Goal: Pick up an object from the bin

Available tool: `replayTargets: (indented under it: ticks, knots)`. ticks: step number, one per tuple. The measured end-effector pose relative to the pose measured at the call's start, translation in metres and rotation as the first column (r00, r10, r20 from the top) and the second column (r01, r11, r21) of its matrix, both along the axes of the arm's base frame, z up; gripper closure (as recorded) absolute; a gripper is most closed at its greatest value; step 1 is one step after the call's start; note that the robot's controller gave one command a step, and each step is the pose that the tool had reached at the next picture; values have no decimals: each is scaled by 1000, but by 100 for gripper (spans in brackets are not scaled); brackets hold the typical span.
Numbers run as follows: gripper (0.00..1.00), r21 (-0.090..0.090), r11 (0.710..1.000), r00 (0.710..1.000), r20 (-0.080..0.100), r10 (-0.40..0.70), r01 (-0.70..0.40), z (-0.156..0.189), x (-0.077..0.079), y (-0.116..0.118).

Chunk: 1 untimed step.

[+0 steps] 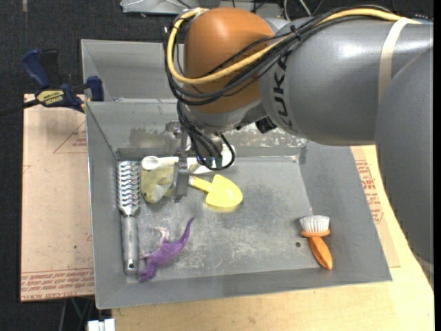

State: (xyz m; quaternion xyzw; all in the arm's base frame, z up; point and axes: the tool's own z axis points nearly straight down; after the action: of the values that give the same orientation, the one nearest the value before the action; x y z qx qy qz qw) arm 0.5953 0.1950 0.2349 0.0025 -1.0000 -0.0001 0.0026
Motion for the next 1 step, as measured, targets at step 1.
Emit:
replayTargets:
  ticks: [1]
  knots:
    - [0,1,1000,1000,7,-5,5,5,1,-2]
